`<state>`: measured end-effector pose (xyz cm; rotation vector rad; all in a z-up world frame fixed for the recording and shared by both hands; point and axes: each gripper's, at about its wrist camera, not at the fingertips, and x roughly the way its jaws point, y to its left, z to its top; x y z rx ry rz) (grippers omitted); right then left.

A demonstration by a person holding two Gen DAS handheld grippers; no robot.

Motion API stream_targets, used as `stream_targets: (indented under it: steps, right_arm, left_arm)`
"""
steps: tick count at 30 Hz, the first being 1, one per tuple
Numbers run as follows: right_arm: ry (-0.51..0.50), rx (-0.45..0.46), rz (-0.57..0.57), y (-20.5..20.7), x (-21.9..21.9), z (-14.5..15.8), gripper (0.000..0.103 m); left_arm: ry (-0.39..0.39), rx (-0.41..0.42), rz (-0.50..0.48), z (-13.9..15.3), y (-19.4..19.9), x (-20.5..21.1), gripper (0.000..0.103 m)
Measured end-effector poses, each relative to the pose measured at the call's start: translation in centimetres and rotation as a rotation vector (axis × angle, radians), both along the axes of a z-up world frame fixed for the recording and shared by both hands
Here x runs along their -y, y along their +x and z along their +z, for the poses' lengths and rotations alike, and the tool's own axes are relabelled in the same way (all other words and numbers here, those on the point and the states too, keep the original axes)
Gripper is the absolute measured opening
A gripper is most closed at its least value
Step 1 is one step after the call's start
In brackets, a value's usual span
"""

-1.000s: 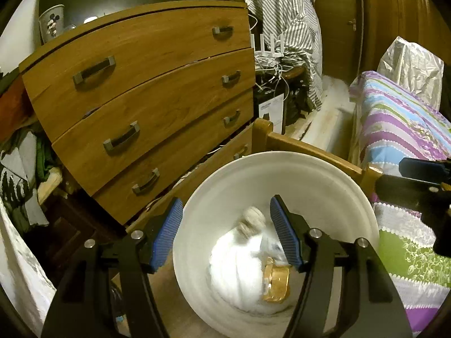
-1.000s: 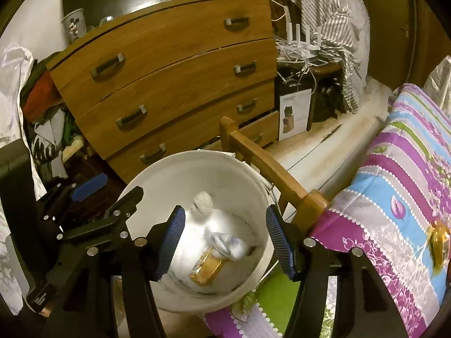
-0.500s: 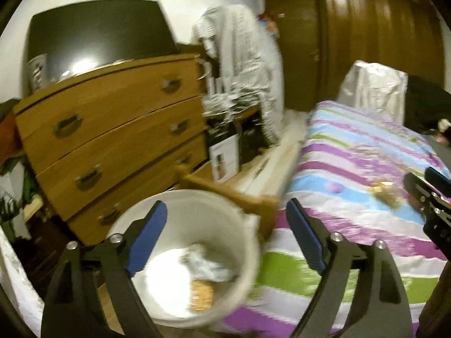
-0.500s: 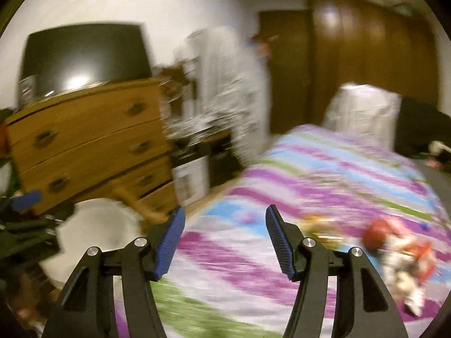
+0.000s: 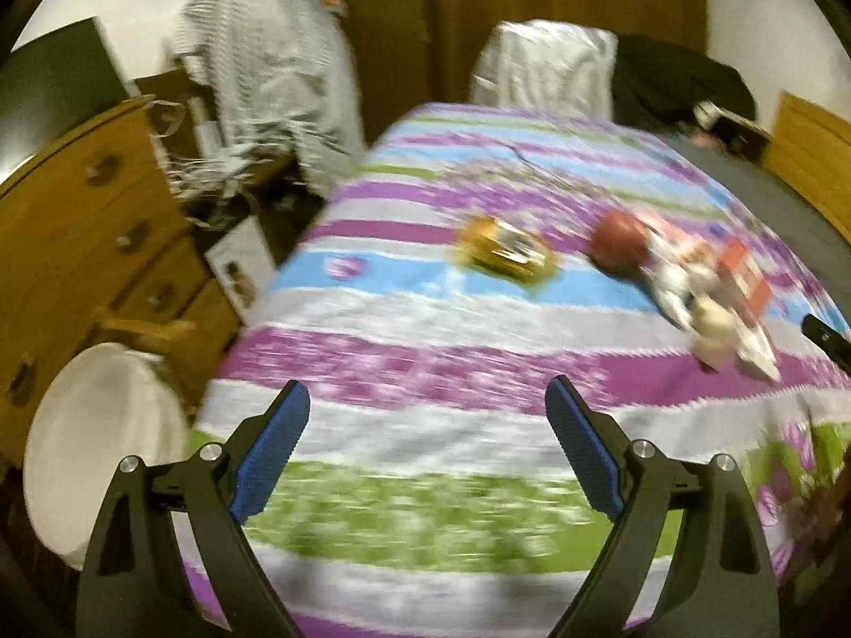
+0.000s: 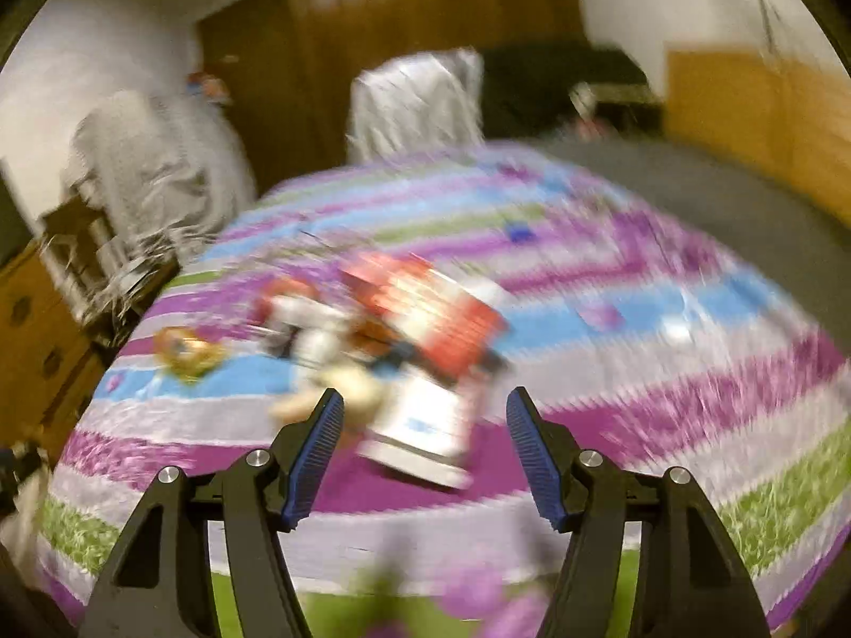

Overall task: Collect trash
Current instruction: 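Move both open tools back toward the trash on the bed, then grasp the red cigarette pack with the right tool while the left tool grasps the white medicine box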

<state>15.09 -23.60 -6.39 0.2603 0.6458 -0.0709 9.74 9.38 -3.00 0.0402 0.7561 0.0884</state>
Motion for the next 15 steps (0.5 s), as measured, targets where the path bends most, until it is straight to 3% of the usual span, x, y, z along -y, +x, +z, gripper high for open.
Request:
stream_targets:
  steps: [2,4,7,10,13,15]
  right_arm:
    - [0.121,-0.034,0.039,1.7,3.6,-1.7,0.071]
    - [0.186,-0.06,0.111,4.4,5.4,-2.6,0.088]
    - [0.223,-0.092,0.195,9.9,7.4,-3.3,0.09]
    - [0.369,-0.156,0.205,14.8,8.9,-5.2,0.089]
    - [0.54,-0.182,0.249,17.1,9.3,-7.3,0.052]
    - [0.524,-0.162,0.274,16.4,8.3,-6.6,0.029]
  left_arm:
    - [0.007,-0.015,-0.032,-0.7,0.3,1.4,0.087]
    - [0.011,-0.036,-0.058,-1.6,0.7,2.8,0.087]
    - [0.009,-0.08,-0.065,-2.7,1.0,3.7,0.087]
    - [-0.011,-0.134,-0.049,-4.0,1.0,3.8,0.087]
    - [-0.034,-0.178,-0.033,-4.8,0.8,3.4,0.087]
    - [-0.033,-0.19,-0.03,-5.0,0.7,3.3,0.087]
